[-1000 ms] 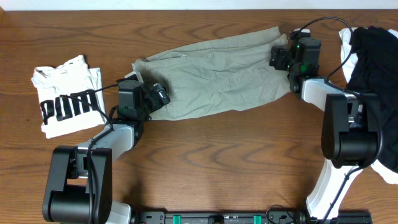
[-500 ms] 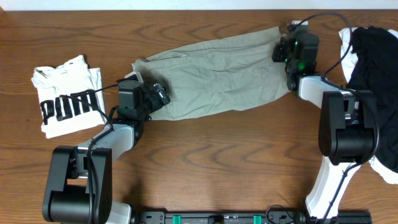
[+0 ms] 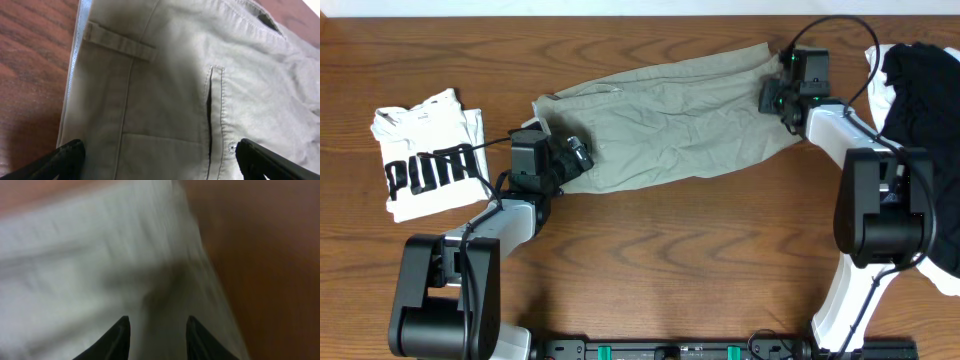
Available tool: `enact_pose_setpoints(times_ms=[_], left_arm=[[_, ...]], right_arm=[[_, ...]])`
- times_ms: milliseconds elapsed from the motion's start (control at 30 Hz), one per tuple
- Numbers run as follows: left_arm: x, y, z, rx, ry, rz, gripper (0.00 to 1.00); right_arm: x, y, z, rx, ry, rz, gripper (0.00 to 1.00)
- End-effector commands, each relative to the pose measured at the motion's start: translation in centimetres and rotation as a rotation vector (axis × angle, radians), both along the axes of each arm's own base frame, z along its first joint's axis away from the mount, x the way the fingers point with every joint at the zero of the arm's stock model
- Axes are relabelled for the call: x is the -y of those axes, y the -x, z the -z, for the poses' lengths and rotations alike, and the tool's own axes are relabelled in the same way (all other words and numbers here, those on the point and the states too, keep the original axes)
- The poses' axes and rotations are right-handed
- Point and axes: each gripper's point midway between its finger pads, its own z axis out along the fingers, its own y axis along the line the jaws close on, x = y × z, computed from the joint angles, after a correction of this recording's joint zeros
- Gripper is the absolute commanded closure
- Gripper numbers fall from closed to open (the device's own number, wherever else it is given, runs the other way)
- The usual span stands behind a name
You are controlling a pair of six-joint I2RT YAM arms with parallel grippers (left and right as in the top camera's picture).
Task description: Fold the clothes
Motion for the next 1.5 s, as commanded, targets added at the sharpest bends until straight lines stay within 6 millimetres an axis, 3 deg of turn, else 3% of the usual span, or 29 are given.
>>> enact_pose_setpoints(times_ms=[0,267,367,467,600,733,833,933,1033,1167,1267,1367,1467], left_arm=[[0.0,-0.1,0.0,0.0,-0.017,0.022,0.02],[-0.1,1.7,1.7,-0.104,-0.026,0.023,0.02],[-0.2,2.7,2.5,-0.155,-0.031,0.025,0.02],[-0.3,3.6,3.2,-0.195,-0.05,0.043,0.02],[-0.4,5.1,4.2,-0.269,-0.054,0.045,0.02],[-0.7,7.9,5.6,-0.397,-0.062,0.046,0.02],[-0.9,9.9,6.3,-0.485,-0.069,0.048,0.02],[-0.9,10.2,6.4,-0.497,-0.075,0.057,0.02],[-0.9,10.1,6.2,-0.487,-0.078,0.064,0.02],[-0.8,9.7,5.5,-0.462,-0.077,0.063,0.02],[-0.8,9.3,4.5,-0.427,-0.076,0.063,0.02],[-0.8,8.9,3.6,-0.398,-0.073,0.062,0.02],[-0.8,8.7,2.9,-0.374,-0.072,0.061,0.02]], right_arm=[[1.4,0.3,-3.1,0.027,0.019,0.015,0.63],[0.7,3.8,2.0,-0.183,0.017,-0.034,0.56],[0.7,6.4,3.3,-0.302,0.015,-0.035,0.44],[0.8,9.9,4.4,-0.448,0.011,-0.032,0.41],[1.5,14.6,5.0,-0.645,0.026,0.03,0.4],[1.9,17.9,4.9,-0.782,0.047,0.052,0.4],[1.9,20.1,4.6,-0.871,0.05,0.06,0.41],[1.9,21.6,4.2,-0.933,0.044,0.091,0.41],[1.5,21.2,4.1,-0.917,0.022,0.086,0.4],[1.0,18.1,2.2,-0.77,-0.012,0.068,0.39],[1.1,14.5,-1.7,-0.581,-0.014,0.066,0.33],[1.2,11.4,-5.5,-0.392,-0.003,0.032,0.15],[1.4,9.1,-8.5,-0.238,0.026,-0.015,0.12]])
